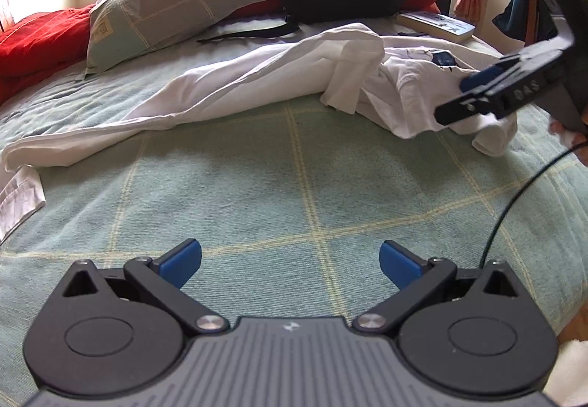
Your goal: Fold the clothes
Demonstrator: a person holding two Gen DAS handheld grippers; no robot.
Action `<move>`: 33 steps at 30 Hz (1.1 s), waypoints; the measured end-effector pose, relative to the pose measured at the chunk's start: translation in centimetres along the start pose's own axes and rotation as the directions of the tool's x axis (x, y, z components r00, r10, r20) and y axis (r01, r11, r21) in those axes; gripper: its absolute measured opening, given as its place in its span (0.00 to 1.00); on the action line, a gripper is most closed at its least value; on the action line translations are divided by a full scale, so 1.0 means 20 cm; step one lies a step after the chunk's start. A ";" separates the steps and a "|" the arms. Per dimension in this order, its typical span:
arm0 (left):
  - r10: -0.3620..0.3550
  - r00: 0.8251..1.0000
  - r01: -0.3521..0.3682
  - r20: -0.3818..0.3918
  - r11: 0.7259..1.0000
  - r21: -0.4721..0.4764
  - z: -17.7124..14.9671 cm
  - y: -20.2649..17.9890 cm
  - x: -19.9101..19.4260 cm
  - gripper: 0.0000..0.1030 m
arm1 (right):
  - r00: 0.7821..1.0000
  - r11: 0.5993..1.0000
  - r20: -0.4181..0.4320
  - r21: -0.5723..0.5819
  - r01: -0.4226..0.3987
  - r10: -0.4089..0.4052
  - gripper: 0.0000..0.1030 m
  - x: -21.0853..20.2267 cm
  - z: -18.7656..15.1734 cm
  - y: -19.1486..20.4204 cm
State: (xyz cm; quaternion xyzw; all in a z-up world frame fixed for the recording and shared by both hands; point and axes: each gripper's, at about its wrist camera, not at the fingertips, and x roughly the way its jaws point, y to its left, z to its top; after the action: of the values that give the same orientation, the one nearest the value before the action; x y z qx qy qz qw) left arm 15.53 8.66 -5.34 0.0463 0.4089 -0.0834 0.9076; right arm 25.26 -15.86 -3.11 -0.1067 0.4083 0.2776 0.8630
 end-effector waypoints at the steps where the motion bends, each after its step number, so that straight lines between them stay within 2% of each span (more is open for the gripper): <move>1: 0.001 1.000 -0.001 -0.002 1.000 0.002 0.00 -0.01 0.00 0.99 | 1.000 1.000 0.009 -0.025 0.010 -0.010 1.00 -0.02 -0.01 0.02; 3: -0.002 1.000 0.002 -0.003 1.000 0.005 0.00 -0.02 0.00 0.99 | 0.997 0.991 0.053 -0.114 0.065 -0.059 0.99 -0.06 -0.04 0.10; 6: -0.004 1.000 0.004 -0.005 1.000 0.012 0.00 -0.04 -0.01 0.99 | 0.985 0.950 0.127 -0.273 0.150 -0.119 0.97 -0.09 -0.06 0.22; 7: -0.004 1.000 0.004 -0.006 1.000 0.012 -0.01 -0.04 -0.01 0.99 | 0.982 0.932 0.133 -0.320 0.168 -0.131 0.96 -0.08 -0.06 0.25; 9: -0.004 1.000 0.004 -0.007 1.000 0.010 -0.02 -0.05 -0.01 0.99 | 0.978 0.889 0.133 -0.412 0.201 -0.160 0.86 -0.04 -0.06 0.31; 11: -0.004 1.000 0.004 -0.008 1.000 0.007 -0.02 -0.05 -0.02 0.99 | 0.961 0.807 0.147 -0.522 0.276 -0.233 0.83 0.02 -0.09 0.36; 14: -0.003 1.000 0.003 -0.011 1.000 0.001 -0.03 -0.04 -0.02 0.99 | 0.907 0.617 0.214 -0.674 0.406 -0.362 0.81 0.14 -0.16 0.42; 15: -0.002 1.000 0.002 -0.013 1.000 0.001 -0.03 -0.04 -0.01 0.99 | 0.893 0.567 0.237 -0.702 0.430 -0.384 0.81 0.18 -0.17 0.44; 17: -0.002 1.000 0.002 -0.017 1.000 0.002 -0.04 -0.04 -0.01 0.99 | 0.879 0.513 0.271 -0.728 0.454 -0.394 0.81 0.22 -0.18 0.45; 20: -0.005 1.000 0.006 -0.019 1.000 0.009 -0.04 -0.04 0.00 0.99 | 0.861 0.460 0.318 -0.743 0.487 -0.397 0.80 0.27 -0.17 0.47; 22: -0.009 1.000 0.009 -0.018 1.000 0.011 -0.04 -0.05 0.00 0.99 | 0.869 0.454 0.311 -0.756 0.472 -0.386 0.70 0.29 -0.15 0.47; 24: -0.010 1.000 0.010 -0.017 1.000 0.011 -0.04 -0.05 -0.01 0.99 | 0.879 0.458 0.295 -0.766 0.452 -0.374 0.51 0.31 -0.13 0.46; 26: -0.009 1.000 0.009 -0.017 1.000 0.011 -0.04 -0.05 -0.01 0.99 | 0.884 0.457 0.289 -0.772 0.442 -0.367 0.46 0.30 -0.13 0.46; 29: -0.006 1.000 0.007 -0.019 1.000 0.009 -0.05 -0.05 -0.01 0.99 | 0.890 0.449 0.285 -0.783 0.430 -0.356 0.49 0.28 -0.12 0.46; 31: -0.005 1.000 0.005 -0.020 1.000 0.007 -0.05 -0.05 -0.01 0.99 | 0.893 0.442 0.284 -0.790 0.424 -0.349 0.57 0.26 -0.12 0.45; 33: -0.006 1.000 0.007 -0.021 1.000 0.007 -0.05 -0.05 -0.01 0.99 | 0.891 0.445 0.288 -0.785 0.430 -0.351 0.70 0.26 -0.12 0.44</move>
State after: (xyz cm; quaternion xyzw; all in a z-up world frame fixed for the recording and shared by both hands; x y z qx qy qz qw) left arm 14.46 7.88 -5.88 0.0491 0.4183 -0.0873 0.9028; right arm 21.38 -7.55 -8.31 -0.5819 0.1549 0.2351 0.7630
